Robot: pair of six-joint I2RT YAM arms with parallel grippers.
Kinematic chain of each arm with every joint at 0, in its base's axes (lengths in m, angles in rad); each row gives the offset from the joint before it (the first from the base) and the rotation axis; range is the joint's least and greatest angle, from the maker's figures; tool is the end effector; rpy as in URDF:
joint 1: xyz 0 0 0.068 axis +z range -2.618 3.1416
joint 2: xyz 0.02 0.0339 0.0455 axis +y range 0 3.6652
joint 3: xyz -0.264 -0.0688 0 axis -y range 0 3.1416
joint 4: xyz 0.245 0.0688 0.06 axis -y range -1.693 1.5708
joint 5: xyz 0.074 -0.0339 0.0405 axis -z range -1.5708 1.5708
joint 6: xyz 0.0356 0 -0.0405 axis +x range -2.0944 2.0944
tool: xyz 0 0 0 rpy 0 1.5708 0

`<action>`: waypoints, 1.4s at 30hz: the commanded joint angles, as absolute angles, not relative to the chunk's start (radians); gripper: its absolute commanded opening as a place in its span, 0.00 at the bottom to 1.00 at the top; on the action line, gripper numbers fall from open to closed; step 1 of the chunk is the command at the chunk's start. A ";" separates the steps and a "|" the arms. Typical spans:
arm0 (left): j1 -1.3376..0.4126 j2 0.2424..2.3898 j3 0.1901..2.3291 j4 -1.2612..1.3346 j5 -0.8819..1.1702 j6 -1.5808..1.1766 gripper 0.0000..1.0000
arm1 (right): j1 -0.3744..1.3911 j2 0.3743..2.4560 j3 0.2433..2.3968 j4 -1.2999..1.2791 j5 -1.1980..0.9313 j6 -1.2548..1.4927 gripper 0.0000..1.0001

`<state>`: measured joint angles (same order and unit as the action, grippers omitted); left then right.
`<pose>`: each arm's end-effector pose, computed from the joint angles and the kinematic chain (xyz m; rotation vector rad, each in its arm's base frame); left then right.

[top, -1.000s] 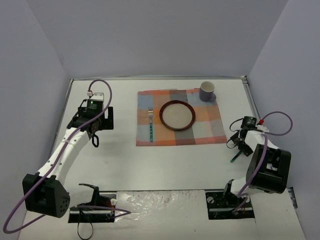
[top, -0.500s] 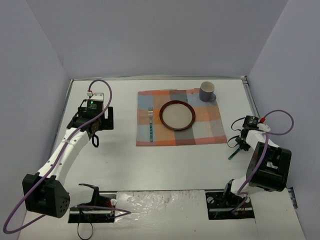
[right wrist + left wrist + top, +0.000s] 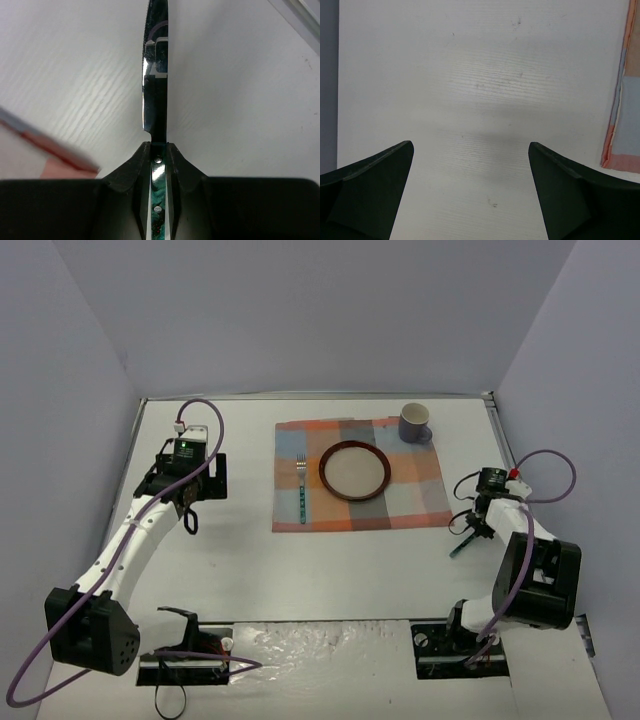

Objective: Set the dinner table for one person

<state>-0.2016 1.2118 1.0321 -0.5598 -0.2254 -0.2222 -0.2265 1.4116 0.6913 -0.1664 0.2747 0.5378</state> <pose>0.2557 -0.0441 0.3027 -0.1377 2.2837 0.0407 0.2612 -0.0701 0.1737 1.0127 2.2004 -0.1968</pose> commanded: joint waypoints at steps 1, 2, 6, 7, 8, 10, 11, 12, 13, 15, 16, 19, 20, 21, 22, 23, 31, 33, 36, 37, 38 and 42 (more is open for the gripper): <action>-0.198 1.192 1.058 -0.515 -0.228 -0.240 0.97 | -0.084 1.315 0.830 -0.214 0.391 0.483 0.00; -0.198 1.193 1.057 -0.515 -0.227 -0.239 0.97 | -0.059 1.308 0.849 -0.216 0.394 0.469 0.00; -0.198 1.190 1.058 -0.518 -0.232 -0.239 0.97 | 0.074 1.318 0.943 -0.222 0.395 0.396 0.00; -0.198 1.188 1.058 -0.517 -0.232 -0.239 0.97 | 0.108 1.325 0.956 -0.227 0.393 0.371 0.00; -0.198 1.186 1.057 -0.516 -0.233 -0.239 0.97 | 0.132 1.351 0.990 -0.228 0.379 0.345 0.00; -0.198 1.184 1.057 -0.518 -0.233 -0.239 0.97 | 0.196 1.398 1.025 -0.239 0.366 0.305 0.00; -0.198 1.185 1.058 -0.518 -0.234 -0.239 0.97 | 0.219 1.417 1.044 -0.242 0.368 0.288 0.00; -0.198 1.186 1.058 -0.518 -0.236 -0.238 0.97 | 0.240 1.435 1.064 -0.244 0.371 0.270 0.00; -0.198 1.184 1.058 -0.520 -0.238 -0.237 0.97 | 0.259 1.463 1.077 -0.243 0.368 0.247 0.00; -0.198 1.180 1.057 -0.521 -0.244 -0.236 0.97 | 0.288 1.501 1.097 -0.241 0.357 0.209 0.00; -0.198 1.177 1.056 -0.520 -0.246 -0.236 0.97 | 0.297 1.517 1.108 -0.240 0.343 0.193 0.00; -0.198 1.170 1.054 -0.520 -0.251 -0.231 0.97 | 0.309 1.581 1.135 -0.236 0.282 0.142 0.00; -0.198 1.170 1.054 -0.519 -0.251 -0.230 0.97 | 0.312 1.603 1.142 -0.235 0.276 0.119 0.00; -0.198 1.170 1.054 -0.519 -0.252 -0.230 0.97 | 0.314 1.617 1.149 -0.232 0.274 0.105 0.00; -0.198 1.170 1.055 -0.519 -0.252 -0.229 0.97 | 0.315 1.628 1.155 -0.229 0.274 0.096 0.00; -0.198 1.170 1.055 -0.520 -0.253 -0.229 0.97 | 0.317 1.639 1.161 -0.226 0.273 0.087 0.00; -0.198 1.175 1.055 -0.522 -0.258 -0.228 0.97 | 0.314 1.737 1.175 -0.170 0.235 0.065 0.00; -0.198 1.177 1.055 -0.523 -0.261 -0.227 0.97 | 0.311 1.767 1.173 -0.157 0.227 0.068 0.00; -0.198 1.178 1.054 -0.523 -0.265 -0.227 0.97 | 0.303 1.791 1.172 -0.138 0.209 0.071 0.00; -0.198 1.178 1.054 -0.523 -0.266 -0.227 0.97 | 0.300 1.797 1.171 -0.132 0.205 0.071 0.00; -0.198 1.179 1.054 -0.523 -0.267 -0.227 0.97 | 0.297 1.801 1.169 -0.126 0.204 0.071 0.00; -0.198 1.186 1.054 -0.523 -0.265 -0.226 0.97 | 0.268 1.818 1.162 -0.104 0.186 0.070 0.00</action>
<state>-0.2016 1.2022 1.0321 -0.5606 -0.2413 -0.2214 0.3009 1.8296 1.1339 -0.1594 0.2021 0.0790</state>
